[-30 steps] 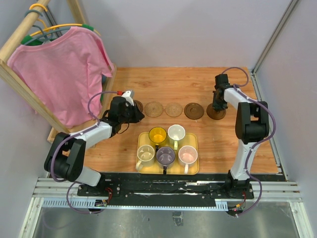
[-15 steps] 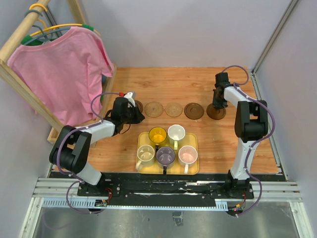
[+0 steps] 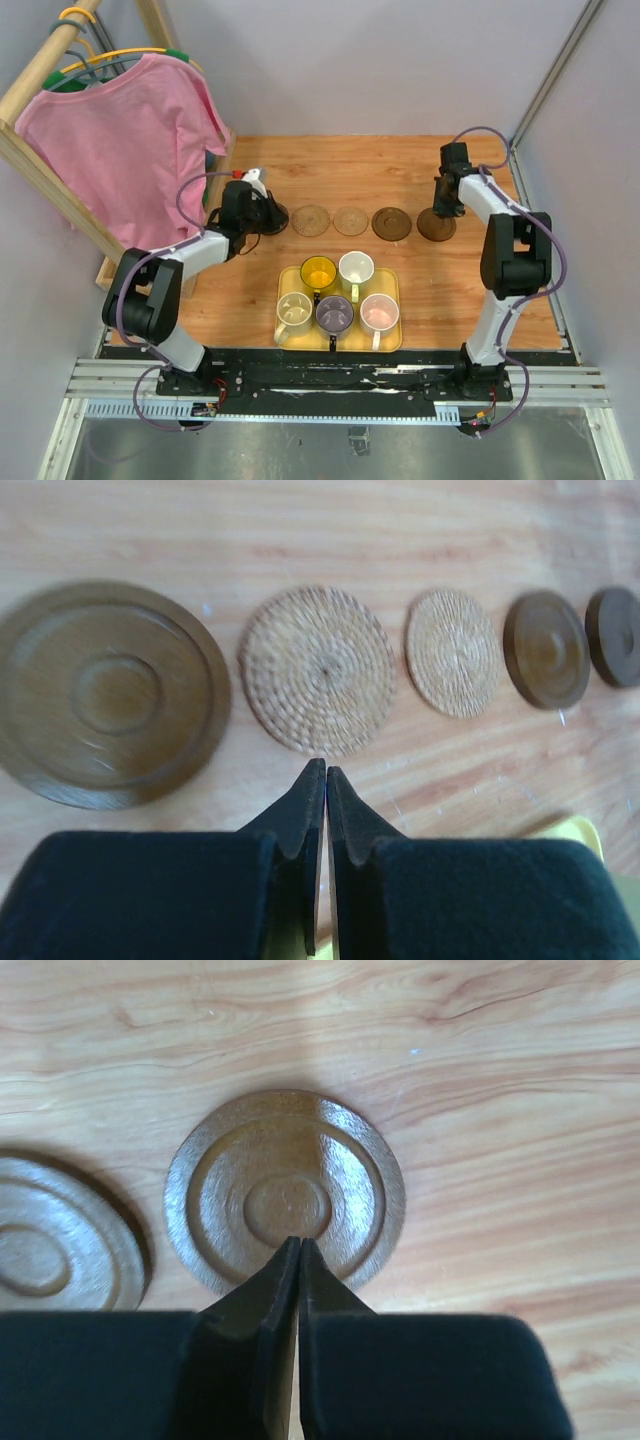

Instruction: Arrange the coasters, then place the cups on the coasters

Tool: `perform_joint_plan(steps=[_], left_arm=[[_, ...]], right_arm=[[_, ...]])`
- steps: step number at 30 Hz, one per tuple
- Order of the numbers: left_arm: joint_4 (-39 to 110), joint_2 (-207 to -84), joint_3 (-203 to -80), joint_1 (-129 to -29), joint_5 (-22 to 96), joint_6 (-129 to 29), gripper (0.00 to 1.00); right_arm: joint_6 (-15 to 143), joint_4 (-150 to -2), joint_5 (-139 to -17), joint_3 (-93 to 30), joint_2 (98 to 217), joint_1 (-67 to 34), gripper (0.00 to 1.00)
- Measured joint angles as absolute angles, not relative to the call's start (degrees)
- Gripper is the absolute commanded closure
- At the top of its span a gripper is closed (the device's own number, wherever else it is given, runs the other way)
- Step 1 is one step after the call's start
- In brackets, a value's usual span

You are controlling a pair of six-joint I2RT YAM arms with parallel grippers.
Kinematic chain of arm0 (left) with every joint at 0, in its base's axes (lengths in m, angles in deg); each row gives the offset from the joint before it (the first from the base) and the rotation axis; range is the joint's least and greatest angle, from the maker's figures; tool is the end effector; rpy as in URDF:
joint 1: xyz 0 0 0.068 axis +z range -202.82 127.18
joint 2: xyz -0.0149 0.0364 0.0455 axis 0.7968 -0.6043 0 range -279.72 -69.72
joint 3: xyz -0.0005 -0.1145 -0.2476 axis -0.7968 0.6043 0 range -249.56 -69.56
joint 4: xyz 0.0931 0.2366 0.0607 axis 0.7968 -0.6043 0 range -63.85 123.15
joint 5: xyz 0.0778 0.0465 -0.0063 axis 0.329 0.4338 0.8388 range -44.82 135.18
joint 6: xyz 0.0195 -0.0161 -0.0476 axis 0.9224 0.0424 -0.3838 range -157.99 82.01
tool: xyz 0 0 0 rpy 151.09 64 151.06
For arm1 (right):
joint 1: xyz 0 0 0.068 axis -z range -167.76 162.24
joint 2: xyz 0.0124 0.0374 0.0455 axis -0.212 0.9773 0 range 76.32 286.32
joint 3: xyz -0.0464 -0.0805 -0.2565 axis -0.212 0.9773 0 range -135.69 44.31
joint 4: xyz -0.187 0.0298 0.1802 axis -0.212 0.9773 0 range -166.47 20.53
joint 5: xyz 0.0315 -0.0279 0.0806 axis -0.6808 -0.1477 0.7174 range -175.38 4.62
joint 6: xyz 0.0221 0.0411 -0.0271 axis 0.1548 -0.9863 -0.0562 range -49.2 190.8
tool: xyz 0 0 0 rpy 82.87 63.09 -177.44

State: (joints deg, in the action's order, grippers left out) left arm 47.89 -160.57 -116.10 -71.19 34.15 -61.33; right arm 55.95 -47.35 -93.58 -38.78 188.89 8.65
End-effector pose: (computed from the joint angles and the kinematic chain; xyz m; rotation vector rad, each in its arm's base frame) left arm 0.3165 -0.1123 0.1956 0.0274 2.1409 -0.6361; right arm 0.4205 0.0212 0.1957 0.3046 2.5605 -0.0663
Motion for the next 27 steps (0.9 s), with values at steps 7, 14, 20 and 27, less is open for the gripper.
perform_joint_plan(steps=[7, 14, 20, 27], left_arm=[[47.9, -157.8, -119.2, -63.4, 35.9, -60.8, 0.91], [51.1, -157.0, -118.9, -60.8, 39.1, -57.0, 0.90], [53.2, -156.9, -117.7, -60.8, 37.7, -53.6, 0.90], [54.6, -158.5, -117.1, -60.9, 33.3, -53.3, 0.74]], right_arm=[[56.7, -50.1, -96.6, -37.0, 172.7, 8.6, 0.92], [59.1, -61.3, -102.7, -31.7, 163.6, 8.6, 0.80], [59.7, -64.8, -103.4, -30.2, 166.1, 8.6, 0.82], [56.1, -64.4, -98.4, -30.0, 170.4, 8.3, 0.77]])
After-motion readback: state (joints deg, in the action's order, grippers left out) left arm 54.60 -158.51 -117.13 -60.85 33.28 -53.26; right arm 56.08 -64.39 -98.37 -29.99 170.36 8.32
